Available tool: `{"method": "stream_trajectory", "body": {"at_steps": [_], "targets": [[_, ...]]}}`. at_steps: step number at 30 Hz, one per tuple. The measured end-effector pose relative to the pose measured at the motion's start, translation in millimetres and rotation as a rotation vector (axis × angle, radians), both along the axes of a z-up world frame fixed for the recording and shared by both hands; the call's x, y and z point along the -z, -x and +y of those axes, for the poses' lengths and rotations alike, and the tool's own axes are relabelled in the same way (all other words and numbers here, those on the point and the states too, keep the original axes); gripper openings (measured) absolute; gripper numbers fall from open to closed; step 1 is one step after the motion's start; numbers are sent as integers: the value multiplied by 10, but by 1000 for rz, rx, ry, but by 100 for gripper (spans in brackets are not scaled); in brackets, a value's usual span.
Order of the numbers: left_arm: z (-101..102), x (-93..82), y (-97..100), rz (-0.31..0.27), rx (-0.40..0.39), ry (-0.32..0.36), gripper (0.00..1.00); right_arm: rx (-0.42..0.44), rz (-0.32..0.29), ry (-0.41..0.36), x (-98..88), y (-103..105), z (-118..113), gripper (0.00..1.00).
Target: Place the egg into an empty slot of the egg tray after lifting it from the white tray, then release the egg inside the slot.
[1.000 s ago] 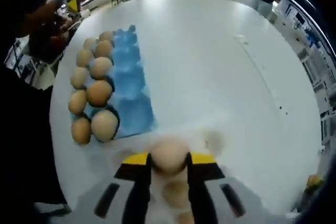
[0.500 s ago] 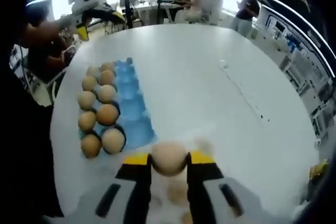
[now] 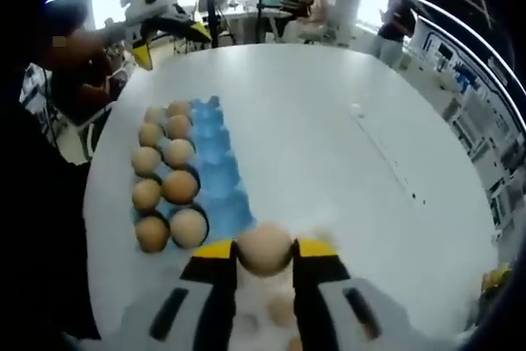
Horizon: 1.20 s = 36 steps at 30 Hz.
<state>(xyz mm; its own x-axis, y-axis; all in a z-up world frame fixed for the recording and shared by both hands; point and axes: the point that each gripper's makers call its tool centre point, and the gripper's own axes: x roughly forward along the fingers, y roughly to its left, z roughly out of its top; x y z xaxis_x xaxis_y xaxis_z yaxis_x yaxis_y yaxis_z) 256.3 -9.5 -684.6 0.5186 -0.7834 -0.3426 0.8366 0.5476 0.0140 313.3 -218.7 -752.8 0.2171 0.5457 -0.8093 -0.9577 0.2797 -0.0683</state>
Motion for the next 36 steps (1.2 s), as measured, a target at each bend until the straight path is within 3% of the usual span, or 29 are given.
{"method": "stream_trajectory", "body": {"at_steps": [5, 17, 36], "targets": [[-41, -17, -6, 3, 2, 20, 70, 7, -12, -13, -24, -16, 14, 25], [-14, -3, 7, 13, -1, 20, 73, -9, -33, -27, -46, -16, 128, 25], [-11, -5, 22, 14, 3, 33, 72, -115, -25, -84, -81, 108, 744, 26]]}}
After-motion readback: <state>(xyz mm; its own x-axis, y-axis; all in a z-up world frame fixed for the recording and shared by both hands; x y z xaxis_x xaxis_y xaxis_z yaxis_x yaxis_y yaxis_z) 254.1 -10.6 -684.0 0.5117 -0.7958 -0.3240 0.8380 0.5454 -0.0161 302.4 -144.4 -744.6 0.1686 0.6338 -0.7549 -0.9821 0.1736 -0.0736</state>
